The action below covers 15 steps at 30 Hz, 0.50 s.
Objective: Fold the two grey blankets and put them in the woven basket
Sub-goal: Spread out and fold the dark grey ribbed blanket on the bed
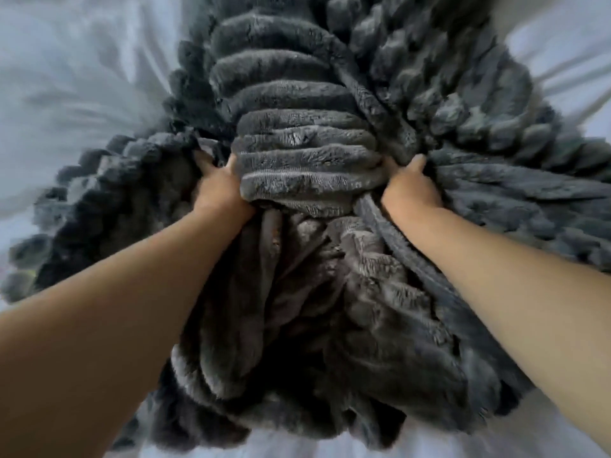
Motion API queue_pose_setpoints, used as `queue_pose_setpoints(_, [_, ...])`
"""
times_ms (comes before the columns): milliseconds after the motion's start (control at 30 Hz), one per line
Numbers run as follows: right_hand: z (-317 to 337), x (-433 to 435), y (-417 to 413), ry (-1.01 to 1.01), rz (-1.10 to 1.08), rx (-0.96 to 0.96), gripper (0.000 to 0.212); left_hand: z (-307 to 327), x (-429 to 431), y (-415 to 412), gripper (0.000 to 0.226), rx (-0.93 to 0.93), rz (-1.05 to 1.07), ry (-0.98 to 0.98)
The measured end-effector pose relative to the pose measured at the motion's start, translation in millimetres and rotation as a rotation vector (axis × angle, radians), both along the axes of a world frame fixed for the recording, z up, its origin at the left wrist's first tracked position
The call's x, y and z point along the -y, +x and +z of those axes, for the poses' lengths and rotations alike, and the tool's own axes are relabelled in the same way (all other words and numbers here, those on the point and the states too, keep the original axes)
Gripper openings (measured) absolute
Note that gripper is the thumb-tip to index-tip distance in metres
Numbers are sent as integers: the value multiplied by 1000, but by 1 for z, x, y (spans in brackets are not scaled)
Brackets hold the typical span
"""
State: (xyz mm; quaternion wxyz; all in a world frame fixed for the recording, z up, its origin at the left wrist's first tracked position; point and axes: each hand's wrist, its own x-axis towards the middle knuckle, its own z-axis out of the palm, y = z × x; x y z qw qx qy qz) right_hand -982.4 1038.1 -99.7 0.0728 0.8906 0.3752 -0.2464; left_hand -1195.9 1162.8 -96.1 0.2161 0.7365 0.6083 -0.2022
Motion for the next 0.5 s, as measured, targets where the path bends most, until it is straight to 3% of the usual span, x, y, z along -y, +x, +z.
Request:
queue_pose_setpoints(100, [-16,-11,10,39,82,19,43,-25,-6,0,57,60,-23,109])
queue_pose_setpoints(233, [-17,-28,9,-23,29,64,42,-13,-2,5,52,174,84,153])
queue_pose_setpoints(433, [30,-11,-1,-104,36,72,32,32,9,5,37,50,-149,172])
queue_pose_setpoints(500, [47,18,-10,-122,26,-13,29,48,24,-1,34,15,-301,155])
